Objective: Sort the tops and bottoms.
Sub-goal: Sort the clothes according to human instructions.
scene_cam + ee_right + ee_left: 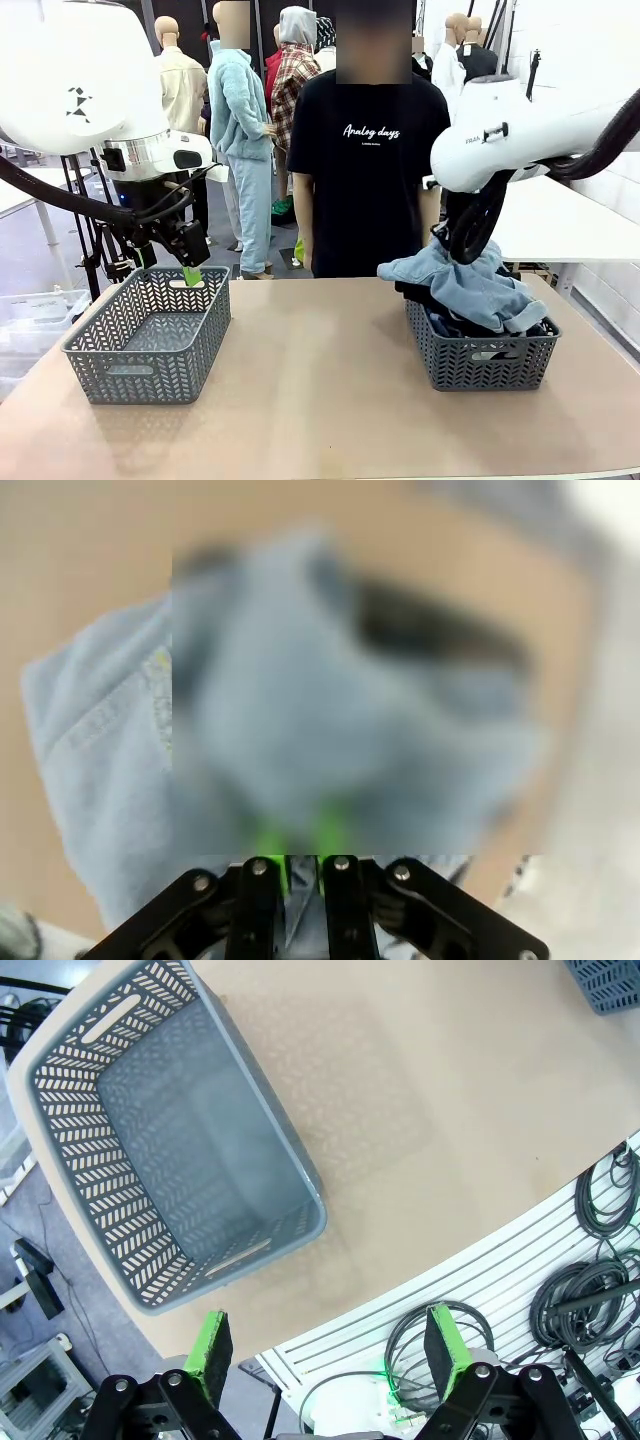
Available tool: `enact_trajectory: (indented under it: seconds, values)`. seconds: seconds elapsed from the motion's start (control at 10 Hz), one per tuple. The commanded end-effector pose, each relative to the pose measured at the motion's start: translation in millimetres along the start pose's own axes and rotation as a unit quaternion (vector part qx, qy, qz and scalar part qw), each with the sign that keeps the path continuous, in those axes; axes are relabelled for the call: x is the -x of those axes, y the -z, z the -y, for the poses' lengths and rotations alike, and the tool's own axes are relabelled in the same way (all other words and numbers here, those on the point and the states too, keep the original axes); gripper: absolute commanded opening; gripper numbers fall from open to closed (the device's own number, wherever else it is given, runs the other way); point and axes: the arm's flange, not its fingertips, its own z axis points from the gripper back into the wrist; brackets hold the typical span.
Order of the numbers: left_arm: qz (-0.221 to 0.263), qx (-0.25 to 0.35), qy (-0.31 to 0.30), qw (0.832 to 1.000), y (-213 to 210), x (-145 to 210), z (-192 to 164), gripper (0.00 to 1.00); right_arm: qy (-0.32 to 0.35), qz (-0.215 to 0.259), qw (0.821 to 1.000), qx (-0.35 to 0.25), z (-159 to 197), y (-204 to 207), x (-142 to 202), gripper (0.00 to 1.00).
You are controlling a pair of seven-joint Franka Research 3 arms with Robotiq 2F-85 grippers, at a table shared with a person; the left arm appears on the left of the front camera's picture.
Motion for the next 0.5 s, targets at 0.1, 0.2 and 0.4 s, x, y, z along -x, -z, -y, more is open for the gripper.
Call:
enact_trajectory:
  seconds: [0.1, 0.2, 0.4]
  values:
    - [0.004, -0.003, 0.0, 1.0, -0.8, 0.1, -1.8, 1.0, -0.018, -0.065, 0.996, -0.052, -12.6, 36.9, 13.1, 0.0]
    - [0.004, -0.003, 0.0, 1.0, -0.8, 0.1, -1.8, 1.0, -0.017, -0.093, 0.994, -0.06, -13.1, 44.9, 20.1, 0.0]
    - [0.004, -0.003, 0.0, 1.0, -0.8, 0.1, -1.8, 1.0, -0.008, -0.106, 0.993, -0.057, -7.3, 48.1, 27.3, 0.0]
